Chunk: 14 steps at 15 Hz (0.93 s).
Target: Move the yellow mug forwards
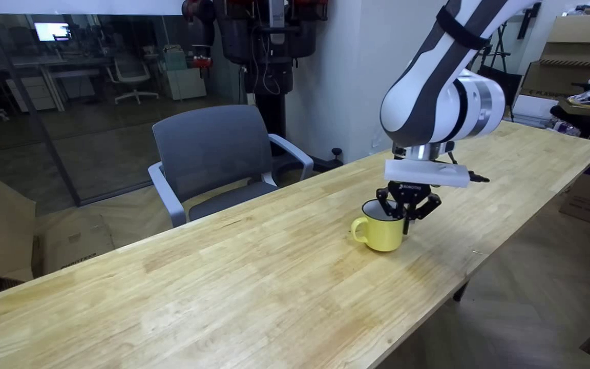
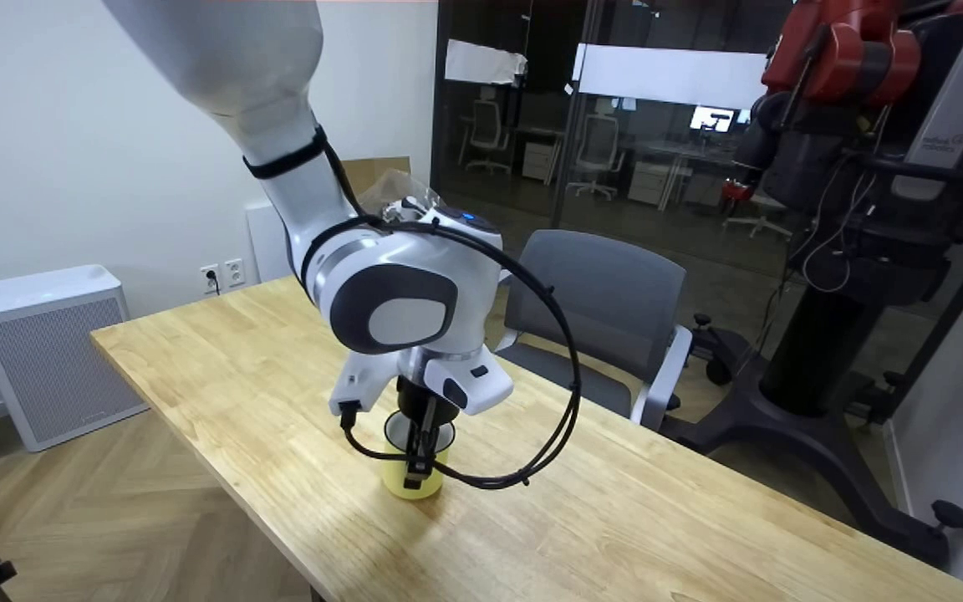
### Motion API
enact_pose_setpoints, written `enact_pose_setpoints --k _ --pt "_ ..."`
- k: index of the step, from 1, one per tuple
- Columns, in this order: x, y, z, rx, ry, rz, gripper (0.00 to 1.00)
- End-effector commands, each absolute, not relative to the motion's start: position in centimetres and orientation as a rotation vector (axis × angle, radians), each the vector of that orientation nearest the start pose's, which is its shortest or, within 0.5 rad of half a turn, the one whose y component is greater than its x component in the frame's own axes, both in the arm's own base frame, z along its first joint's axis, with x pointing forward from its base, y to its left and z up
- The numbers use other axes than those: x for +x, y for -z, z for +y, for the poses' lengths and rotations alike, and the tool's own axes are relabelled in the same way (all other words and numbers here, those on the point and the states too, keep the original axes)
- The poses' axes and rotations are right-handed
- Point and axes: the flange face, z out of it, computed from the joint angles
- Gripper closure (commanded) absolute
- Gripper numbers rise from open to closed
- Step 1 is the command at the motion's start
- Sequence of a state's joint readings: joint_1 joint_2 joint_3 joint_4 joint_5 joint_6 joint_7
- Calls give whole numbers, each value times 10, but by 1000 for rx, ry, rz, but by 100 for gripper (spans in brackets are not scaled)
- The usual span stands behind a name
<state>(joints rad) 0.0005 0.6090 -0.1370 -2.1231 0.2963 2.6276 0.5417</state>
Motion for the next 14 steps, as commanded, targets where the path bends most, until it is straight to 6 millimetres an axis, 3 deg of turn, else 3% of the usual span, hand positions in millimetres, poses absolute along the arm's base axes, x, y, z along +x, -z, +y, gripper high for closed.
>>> enact_pose_setpoints --k 1,3,4,6,9,14 --pt "534 -114 -85 -2752 -190 1507 98" --pt "533 -115 -83 -2745 -197 1531 98" --pt "533 -115 -83 -2746 -203 1539 66" --pt "528 -114 -83 -2743 -220 1563 60" --pt "521 -114 -87 -2744 -219 1606 39" --pt "512 -135 -90 -2777 -121 1682 7"
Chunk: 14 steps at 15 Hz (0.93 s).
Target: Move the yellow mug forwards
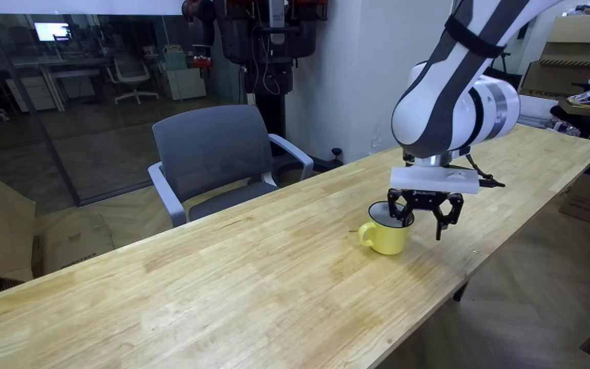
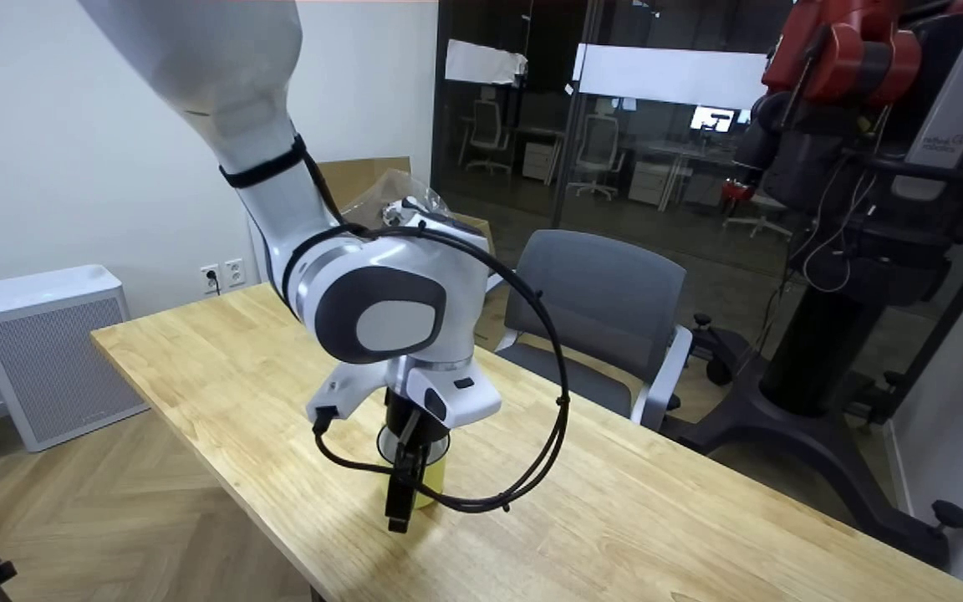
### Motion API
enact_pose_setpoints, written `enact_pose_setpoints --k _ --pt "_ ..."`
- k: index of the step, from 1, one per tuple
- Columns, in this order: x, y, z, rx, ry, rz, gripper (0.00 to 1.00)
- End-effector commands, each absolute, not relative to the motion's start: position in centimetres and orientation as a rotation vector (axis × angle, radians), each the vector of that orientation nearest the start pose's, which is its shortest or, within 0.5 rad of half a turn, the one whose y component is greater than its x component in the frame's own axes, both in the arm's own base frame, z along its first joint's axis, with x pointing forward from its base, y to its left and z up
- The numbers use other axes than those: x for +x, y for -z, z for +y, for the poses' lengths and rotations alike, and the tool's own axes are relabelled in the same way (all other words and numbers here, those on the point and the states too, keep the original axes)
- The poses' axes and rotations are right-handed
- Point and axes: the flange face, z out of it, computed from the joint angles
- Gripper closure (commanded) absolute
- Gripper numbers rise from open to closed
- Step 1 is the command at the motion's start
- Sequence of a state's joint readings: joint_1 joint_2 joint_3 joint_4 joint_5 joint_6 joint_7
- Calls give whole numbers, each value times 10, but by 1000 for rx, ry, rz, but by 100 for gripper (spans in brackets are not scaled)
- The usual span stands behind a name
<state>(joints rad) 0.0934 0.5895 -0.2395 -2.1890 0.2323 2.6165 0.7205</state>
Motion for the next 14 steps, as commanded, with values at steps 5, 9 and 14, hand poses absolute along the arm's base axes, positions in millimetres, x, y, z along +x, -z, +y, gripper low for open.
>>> enact_pose_setpoints --k 5,9,14 --pt "503 -175 -90 -2784 101 1757 0" --pt "499 -211 -91 -2758 278 1782 0" --pt "505 -207 -95 -2784 254 1749 0"
